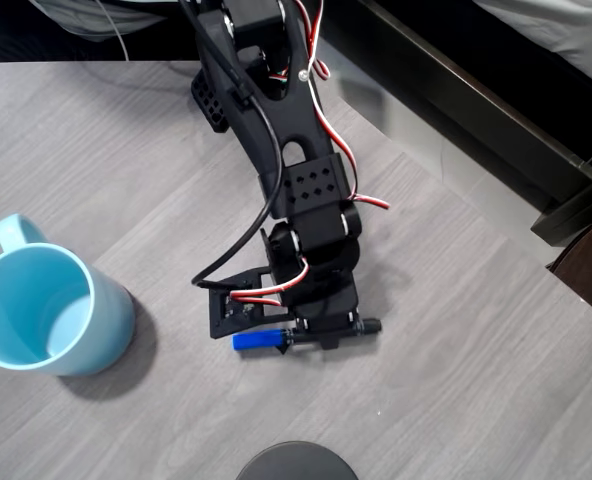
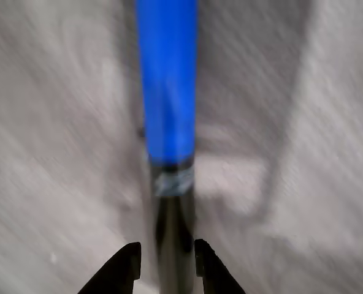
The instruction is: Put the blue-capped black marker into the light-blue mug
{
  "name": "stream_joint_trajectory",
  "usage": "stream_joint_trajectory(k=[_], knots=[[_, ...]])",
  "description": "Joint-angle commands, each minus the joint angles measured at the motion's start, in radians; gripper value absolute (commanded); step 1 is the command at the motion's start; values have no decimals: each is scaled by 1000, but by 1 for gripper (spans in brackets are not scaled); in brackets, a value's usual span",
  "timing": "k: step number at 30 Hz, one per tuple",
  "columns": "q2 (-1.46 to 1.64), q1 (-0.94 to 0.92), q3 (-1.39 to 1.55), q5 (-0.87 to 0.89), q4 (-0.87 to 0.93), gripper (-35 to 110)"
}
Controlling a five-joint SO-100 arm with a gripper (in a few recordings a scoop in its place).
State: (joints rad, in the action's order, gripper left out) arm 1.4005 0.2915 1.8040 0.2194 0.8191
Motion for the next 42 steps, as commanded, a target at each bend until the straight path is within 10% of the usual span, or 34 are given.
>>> stream_joint_trajectory(k=[1,25,42], knots=[[-12,-18,-51,-2,-12,13],[360,-124,-94,2,129,0],[772,-661,17,265,67,0]])
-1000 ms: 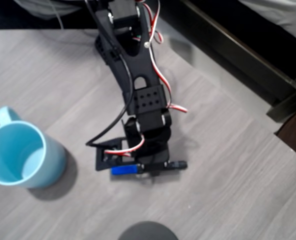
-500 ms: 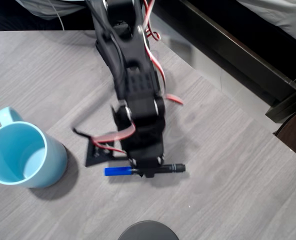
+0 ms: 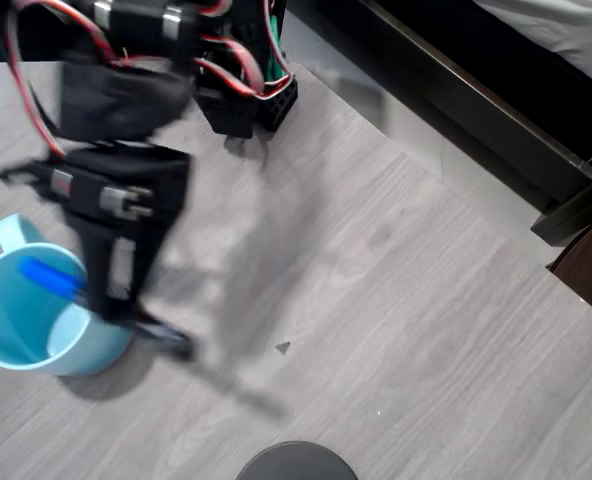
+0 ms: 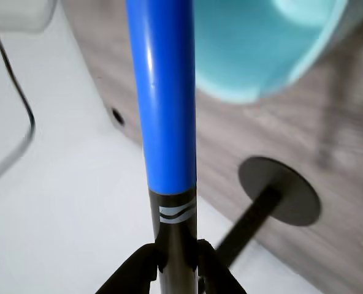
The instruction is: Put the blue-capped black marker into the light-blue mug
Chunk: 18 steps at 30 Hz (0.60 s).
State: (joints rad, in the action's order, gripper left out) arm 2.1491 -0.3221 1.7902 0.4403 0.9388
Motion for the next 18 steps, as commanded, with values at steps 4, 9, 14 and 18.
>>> stream_joint_trajectory(k=[4,9,14,18], knots=[[-3,-83,132,115,-183,0],[-94,-74,133,175,-238,0],[-164,-81,133,255,-305,0],[-192,-95,135,298,-328,0]])
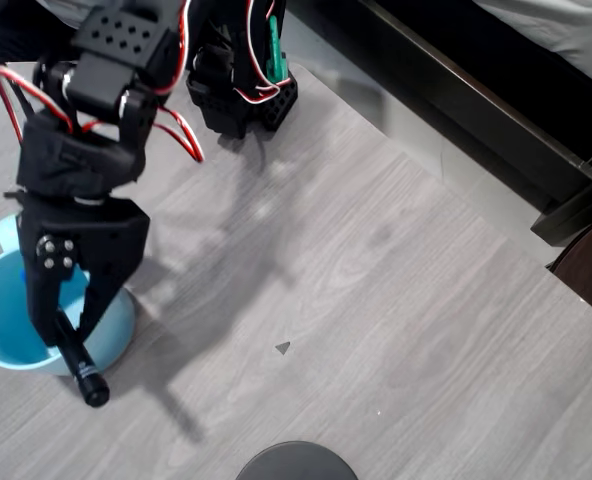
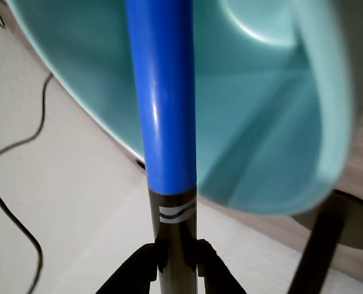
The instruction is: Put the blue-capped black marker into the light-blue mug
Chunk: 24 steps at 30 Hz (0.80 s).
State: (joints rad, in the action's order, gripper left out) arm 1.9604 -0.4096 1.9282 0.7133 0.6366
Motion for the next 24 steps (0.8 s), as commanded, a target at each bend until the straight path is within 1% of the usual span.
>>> stream_joint_trajectory(k=[1,7,10,13,17,18,19,20,21,24], knots=[[-9,-14,-2,37,-35,0],[-49,-41,8,61,-103,1],[-46,-32,9,57,-91,18],[-43,-20,11,43,-83,25],[-18,9,29,-21,-75,30],[2,20,43,-52,-72,29],[31,40,60,-89,-63,26],[74,61,86,-130,-54,16],[129,86,126,-181,-54,1],[354,195,291,-367,-52,0]])
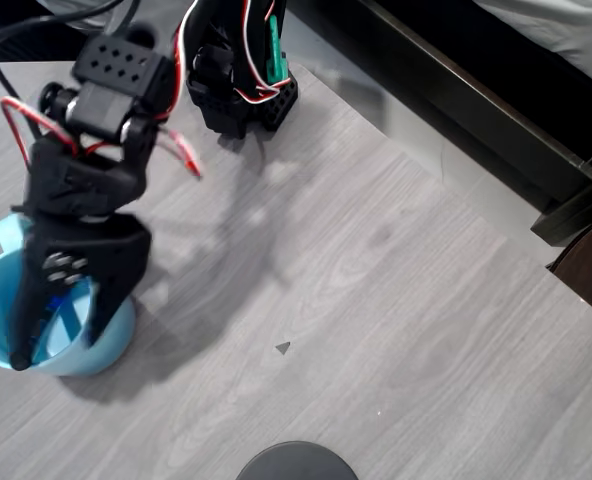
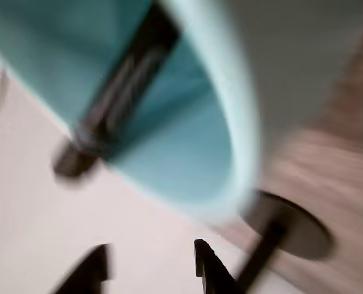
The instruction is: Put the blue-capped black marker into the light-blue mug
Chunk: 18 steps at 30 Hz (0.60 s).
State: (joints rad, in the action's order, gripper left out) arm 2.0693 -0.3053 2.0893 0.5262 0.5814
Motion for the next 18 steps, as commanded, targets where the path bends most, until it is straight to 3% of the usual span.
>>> stream_joint_trajectory(k=[1,7,15,18], knots=[[333,133,198,-259,5,0],[861,337,591,-548,118,0],[1264,380,874,-620,342,0],[1269,383,904,-609,374,0]])
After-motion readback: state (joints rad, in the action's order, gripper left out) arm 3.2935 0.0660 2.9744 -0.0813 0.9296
